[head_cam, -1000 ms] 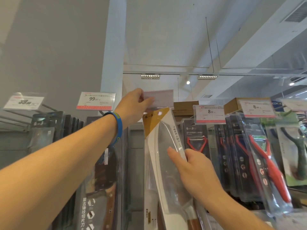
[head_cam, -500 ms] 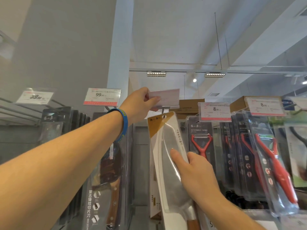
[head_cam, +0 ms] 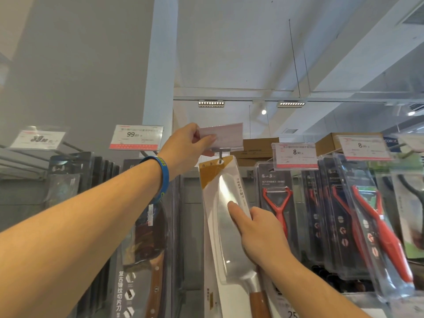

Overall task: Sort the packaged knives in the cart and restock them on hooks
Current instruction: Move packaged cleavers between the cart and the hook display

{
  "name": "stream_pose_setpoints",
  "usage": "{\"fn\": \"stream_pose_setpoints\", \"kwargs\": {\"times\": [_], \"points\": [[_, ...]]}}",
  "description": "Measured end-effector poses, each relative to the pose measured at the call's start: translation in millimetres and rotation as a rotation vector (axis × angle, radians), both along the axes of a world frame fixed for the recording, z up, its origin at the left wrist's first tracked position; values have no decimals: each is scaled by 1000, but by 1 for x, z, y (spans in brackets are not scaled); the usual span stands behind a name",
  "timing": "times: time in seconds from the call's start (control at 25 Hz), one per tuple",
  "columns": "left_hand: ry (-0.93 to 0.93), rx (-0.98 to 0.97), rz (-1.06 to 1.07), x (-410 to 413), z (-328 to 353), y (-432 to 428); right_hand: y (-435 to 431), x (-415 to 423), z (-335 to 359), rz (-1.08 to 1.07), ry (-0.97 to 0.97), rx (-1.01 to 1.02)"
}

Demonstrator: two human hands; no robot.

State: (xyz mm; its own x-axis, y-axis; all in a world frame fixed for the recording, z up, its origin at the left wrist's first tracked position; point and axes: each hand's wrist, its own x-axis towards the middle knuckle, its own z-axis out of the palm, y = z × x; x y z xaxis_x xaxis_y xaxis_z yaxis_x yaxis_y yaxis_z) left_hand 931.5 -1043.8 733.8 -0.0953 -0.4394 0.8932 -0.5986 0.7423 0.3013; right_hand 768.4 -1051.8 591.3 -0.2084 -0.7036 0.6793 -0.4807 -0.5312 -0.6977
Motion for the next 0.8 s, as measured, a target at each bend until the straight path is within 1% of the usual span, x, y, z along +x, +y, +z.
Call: {"fn": "stream_pose_setpoints", "kwargs": {"times": [0.28, 0.4, 0.52, 0.6, 0.72, 0.8], "points": [[15, 12, -18, 1, -6, -1, 3, -3, -3, 102, -88, 76], [29, 4, -11, 1, -8, 1, 5, -1, -4, 186, -169, 130], [35, 1, 17, 1, -8, 0, 9, -1, -2, 203, -169, 138], [37, 2, 25, 1, -9, 0, 12, -2, -1, 174, -153, 108], [49, 6, 17, -1, -10, -2, 13, -3, -2, 13, -21, 16], [49, -8, 28, -2, -9, -2, 13, -5, -2, -54, 27, -25]]}}
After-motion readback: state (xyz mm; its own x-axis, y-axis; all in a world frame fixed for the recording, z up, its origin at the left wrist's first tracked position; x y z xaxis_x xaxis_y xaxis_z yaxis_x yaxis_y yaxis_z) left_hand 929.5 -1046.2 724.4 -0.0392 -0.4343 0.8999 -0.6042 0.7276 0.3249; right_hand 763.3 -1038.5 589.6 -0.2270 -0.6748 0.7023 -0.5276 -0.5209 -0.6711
